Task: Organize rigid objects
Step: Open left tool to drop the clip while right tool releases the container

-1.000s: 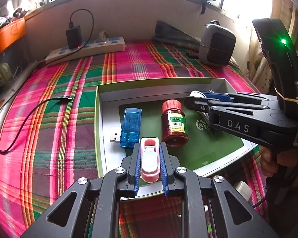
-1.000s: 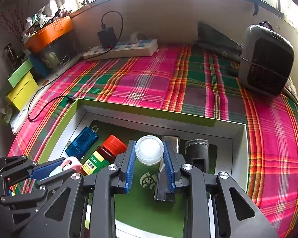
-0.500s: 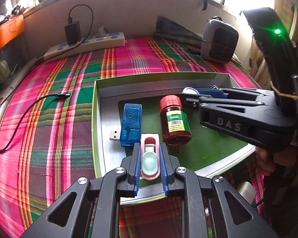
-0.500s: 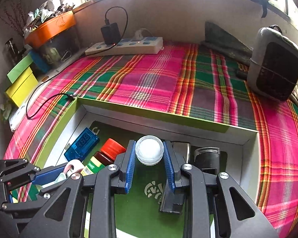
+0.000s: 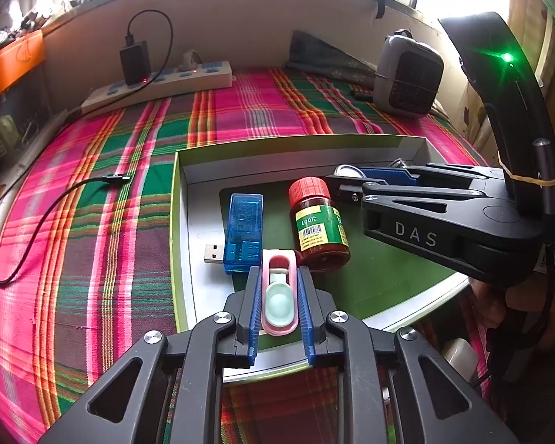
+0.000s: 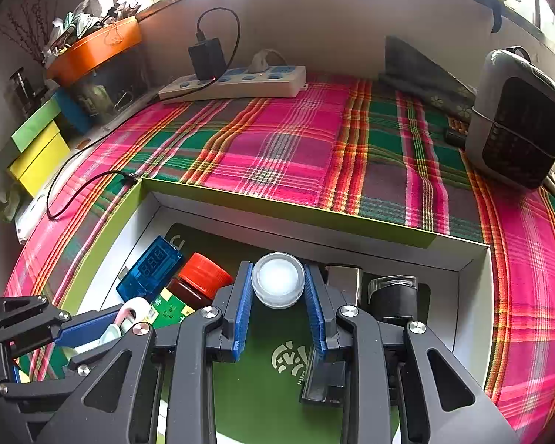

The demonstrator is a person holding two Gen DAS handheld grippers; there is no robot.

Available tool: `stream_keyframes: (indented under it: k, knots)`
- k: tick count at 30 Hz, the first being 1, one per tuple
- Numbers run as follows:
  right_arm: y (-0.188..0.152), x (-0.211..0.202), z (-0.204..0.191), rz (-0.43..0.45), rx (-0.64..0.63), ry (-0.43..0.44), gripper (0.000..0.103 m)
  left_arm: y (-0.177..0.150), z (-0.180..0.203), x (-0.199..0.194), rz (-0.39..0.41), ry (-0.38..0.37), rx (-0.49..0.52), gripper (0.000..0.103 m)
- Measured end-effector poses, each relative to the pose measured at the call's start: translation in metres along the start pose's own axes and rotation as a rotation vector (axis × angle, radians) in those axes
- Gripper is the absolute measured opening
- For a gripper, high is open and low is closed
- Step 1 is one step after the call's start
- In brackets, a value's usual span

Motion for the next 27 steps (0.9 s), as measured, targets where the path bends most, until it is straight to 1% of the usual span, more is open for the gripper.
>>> stream_keyframes:
  k: [5, 7, 9, 14, 20, 27]
  knots:
    - [0.001, 0.001, 0.0, 0.003, 0.004, -0.001, 0.029, -0.001, 0.0, 0.001, 0.002, 0.009, 0.011, 0.019]
    - [0.0, 0.0, 0.001, 0.005, 0.009, -0.002, 0.029, -0.001, 0.001, 0.0, 0.002, 0.004, 0.01, 0.022]
    - [0.0, 0.0, 0.002, 0.006, 0.014, -0.004, 0.029, -0.001, 0.001, -0.001, 0.004, 0.006, 0.012, 0.026]
    - [0.0, -0.003, 0.003, 0.013, 0.022, -0.011, 0.033, -0.002, 0.002, -0.006, 0.014, 0.007, 0.002, 0.032]
    - [-0.002, -0.015, 0.002, 0.039, 0.023, -0.008, 0.033, -0.004, 0.005, -0.014, 0.023, 0.009, 0.004, 0.032]
    - [-0.005, -0.038, -0.001, 0.084, 0.032, -0.014, 0.034, -0.005, 0.01, -0.033, 0.064, 0.01, 0.003, 0.032]
Point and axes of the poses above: each gripper's, at about its wrist camera, not at the fingertips, and x roughly the way its jaws point, z to its right, y to its top, the point moved 1 cm from there along x, roughly the way its jaws point, and after that the axes turned 2 degrees about x, right-handed, at the moved point
